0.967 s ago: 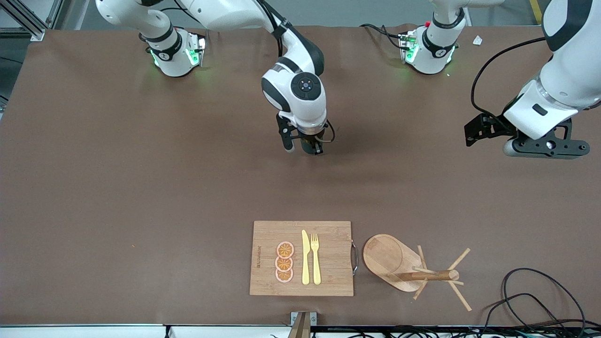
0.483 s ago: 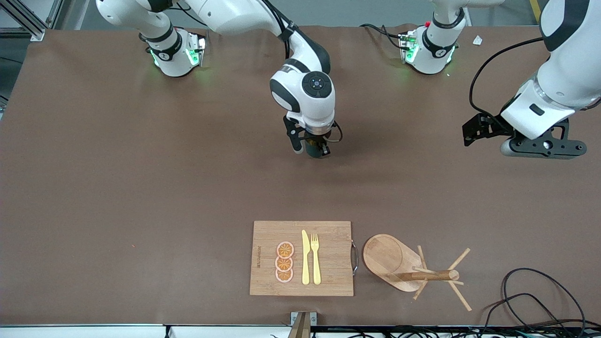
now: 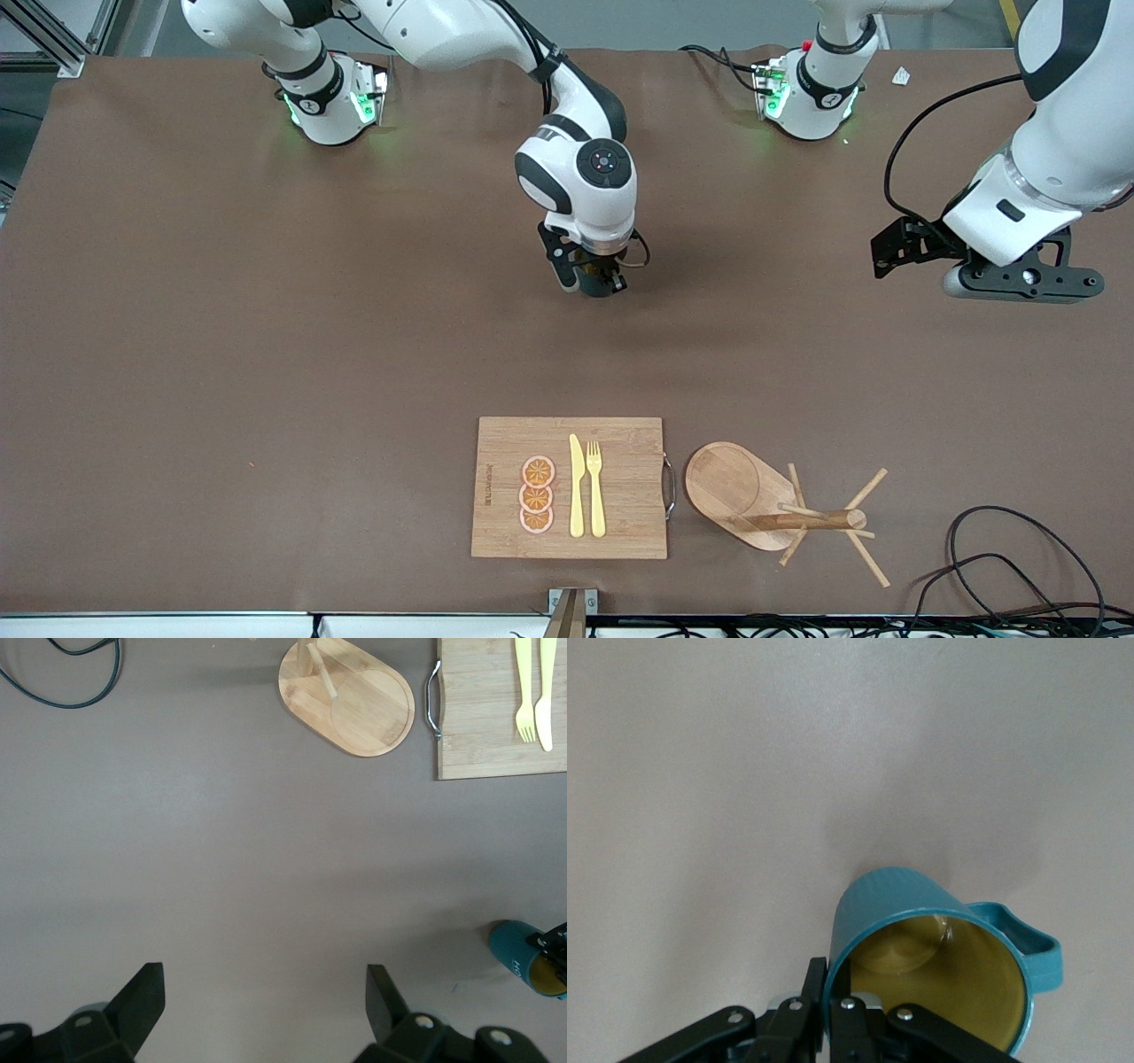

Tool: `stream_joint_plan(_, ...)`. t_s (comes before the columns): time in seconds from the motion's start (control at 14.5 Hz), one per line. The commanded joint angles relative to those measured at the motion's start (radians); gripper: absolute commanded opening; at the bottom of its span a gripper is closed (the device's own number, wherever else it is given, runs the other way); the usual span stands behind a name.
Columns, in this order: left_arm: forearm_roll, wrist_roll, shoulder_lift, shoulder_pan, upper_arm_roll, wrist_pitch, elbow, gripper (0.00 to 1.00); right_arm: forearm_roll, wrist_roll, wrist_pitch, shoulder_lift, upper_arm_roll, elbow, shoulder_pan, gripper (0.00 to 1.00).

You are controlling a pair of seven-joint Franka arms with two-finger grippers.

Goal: Pass cup and hang on rack
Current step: 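Lower the teal mug onto the table with the right gripper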

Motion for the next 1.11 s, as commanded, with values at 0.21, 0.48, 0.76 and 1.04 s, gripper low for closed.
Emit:
stream_joint_plan(0.21,-0.009,-0.006,-0.008,0.01,0.001,-0.008,0.014,1.0,-0.021,-0.006,-0.011,0.011,-0.011,0.024,0.01,1.0)
stream_joint_plan(0.48,0.003,-0.006,-0.008,0.015,0.001,-0.008,0.017,1.0,-0.005,-0.01,-0.017,-0.008,-0.011,0.025,-0.003,1.0)
stream_joint_plan(0.76,0.063,-0.014,-0.002,0.004,-0.001,-0.007,0.069,1.0,-0.019,-0.142,-0.1,-0.107,-0.02,0.027,-0.051,1.0)
stream_joint_plan(1.04,0.062,-0.015,-0.008,0.006,-0.019,-0.017,0.074,1.0,-0.021,-0.414,-0.275,-0.225,-0.02,0.022,-0.149,1.0)
